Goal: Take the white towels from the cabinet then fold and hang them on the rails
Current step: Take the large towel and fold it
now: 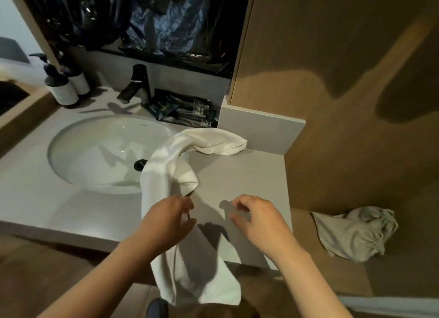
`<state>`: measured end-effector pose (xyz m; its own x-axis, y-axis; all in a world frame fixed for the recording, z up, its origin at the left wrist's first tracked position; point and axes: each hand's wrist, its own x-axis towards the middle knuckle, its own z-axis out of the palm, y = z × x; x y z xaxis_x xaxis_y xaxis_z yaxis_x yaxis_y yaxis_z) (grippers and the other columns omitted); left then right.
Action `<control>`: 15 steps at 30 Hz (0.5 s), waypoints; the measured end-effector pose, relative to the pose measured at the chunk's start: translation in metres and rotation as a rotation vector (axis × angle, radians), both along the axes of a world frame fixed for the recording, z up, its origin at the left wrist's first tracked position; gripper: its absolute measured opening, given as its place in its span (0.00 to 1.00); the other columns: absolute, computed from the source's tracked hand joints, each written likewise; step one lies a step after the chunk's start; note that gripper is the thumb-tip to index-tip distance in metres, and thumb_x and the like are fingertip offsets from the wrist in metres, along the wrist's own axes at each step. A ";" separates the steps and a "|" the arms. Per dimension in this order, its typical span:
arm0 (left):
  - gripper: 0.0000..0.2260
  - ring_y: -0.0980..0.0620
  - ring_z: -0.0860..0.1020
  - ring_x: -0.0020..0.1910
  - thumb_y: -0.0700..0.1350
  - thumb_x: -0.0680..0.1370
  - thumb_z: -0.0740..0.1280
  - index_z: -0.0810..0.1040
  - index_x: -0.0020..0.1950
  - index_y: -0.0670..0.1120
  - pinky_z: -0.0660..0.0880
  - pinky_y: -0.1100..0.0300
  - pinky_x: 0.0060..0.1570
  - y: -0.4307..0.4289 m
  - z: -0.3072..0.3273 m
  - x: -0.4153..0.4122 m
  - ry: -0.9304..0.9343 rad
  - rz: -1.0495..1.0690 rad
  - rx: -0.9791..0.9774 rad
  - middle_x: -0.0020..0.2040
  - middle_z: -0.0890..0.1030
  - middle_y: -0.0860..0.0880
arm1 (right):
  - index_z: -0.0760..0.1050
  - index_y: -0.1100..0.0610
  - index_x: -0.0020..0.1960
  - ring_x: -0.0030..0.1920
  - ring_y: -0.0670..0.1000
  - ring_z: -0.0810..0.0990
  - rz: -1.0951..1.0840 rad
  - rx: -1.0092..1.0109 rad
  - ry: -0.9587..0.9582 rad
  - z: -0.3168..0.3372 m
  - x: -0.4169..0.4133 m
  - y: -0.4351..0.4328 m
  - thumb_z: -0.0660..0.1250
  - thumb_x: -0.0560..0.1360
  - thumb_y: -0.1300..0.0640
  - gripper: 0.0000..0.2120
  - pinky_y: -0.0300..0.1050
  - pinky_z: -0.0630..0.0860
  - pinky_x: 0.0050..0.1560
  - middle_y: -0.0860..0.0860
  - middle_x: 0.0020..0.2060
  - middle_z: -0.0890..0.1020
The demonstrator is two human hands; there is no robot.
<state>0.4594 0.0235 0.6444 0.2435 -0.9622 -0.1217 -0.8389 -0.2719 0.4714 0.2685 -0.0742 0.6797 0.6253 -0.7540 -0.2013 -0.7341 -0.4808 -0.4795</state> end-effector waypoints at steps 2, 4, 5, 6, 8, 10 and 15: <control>0.11 0.56 0.77 0.49 0.52 0.77 0.67 0.77 0.57 0.52 0.70 0.66 0.44 0.009 -0.006 0.011 0.006 0.025 0.000 0.53 0.78 0.55 | 0.76 0.51 0.62 0.55 0.48 0.77 0.002 0.021 0.002 -0.007 0.011 0.007 0.65 0.79 0.49 0.13 0.43 0.76 0.56 0.47 0.55 0.79; 0.10 0.54 0.77 0.49 0.51 0.77 0.66 0.77 0.56 0.50 0.72 0.62 0.46 0.017 -0.011 0.019 0.016 0.043 0.007 0.53 0.78 0.54 | 0.76 0.52 0.62 0.56 0.48 0.77 -0.005 0.045 0.010 -0.014 0.020 0.015 0.65 0.79 0.49 0.14 0.45 0.76 0.58 0.48 0.56 0.79; 0.10 0.52 0.77 0.49 0.50 0.77 0.66 0.77 0.56 0.49 0.74 0.60 0.47 0.021 -0.011 0.022 0.025 0.048 0.006 0.52 0.79 0.53 | 0.76 0.52 0.62 0.56 0.48 0.77 -0.011 0.055 0.013 -0.017 0.023 0.019 0.65 0.79 0.49 0.14 0.45 0.76 0.58 0.48 0.56 0.80; 0.10 0.51 0.77 0.49 0.49 0.77 0.67 0.78 0.56 0.49 0.74 0.59 0.48 0.024 -0.012 0.025 0.033 0.052 -0.001 0.52 0.79 0.52 | 0.76 0.52 0.62 0.56 0.48 0.77 -0.016 0.062 0.016 -0.020 0.026 0.023 0.65 0.78 0.49 0.14 0.45 0.76 0.58 0.47 0.56 0.80; 0.10 0.52 0.77 0.47 0.48 0.76 0.67 0.78 0.56 0.48 0.74 0.60 0.47 0.029 -0.016 0.030 0.052 0.064 -0.020 0.51 0.78 0.52 | 0.76 0.51 0.61 0.55 0.48 0.78 -0.019 0.075 0.023 -0.027 0.030 0.030 0.66 0.78 0.48 0.14 0.44 0.75 0.58 0.47 0.55 0.80; 0.12 0.55 0.76 0.44 0.48 0.75 0.70 0.77 0.57 0.49 0.73 0.64 0.43 0.035 -0.020 0.037 0.084 0.100 -0.049 0.50 0.75 0.54 | 0.76 0.50 0.61 0.54 0.46 0.77 -0.025 0.084 0.015 -0.033 0.031 0.035 0.66 0.78 0.49 0.13 0.41 0.75 0.57 0.46 0.55 0.80; 0.20 0.54 0.76 0.45 0.53 0.73 0.72 0.74 0.61 0.48 0.77 0.62 0.44 0.049 -0.029 0.044 0.137 0.190 -0.059 0.53 0.72 0.52 | 0.77 0.50 0.59 0.52 0.45 0.77 -0.041 0.136 -0.009 -0.044 0.031 0.046 0.66 0.78 0.49 0.12 0.40 0.75 0.55 0.45 0.53 0.80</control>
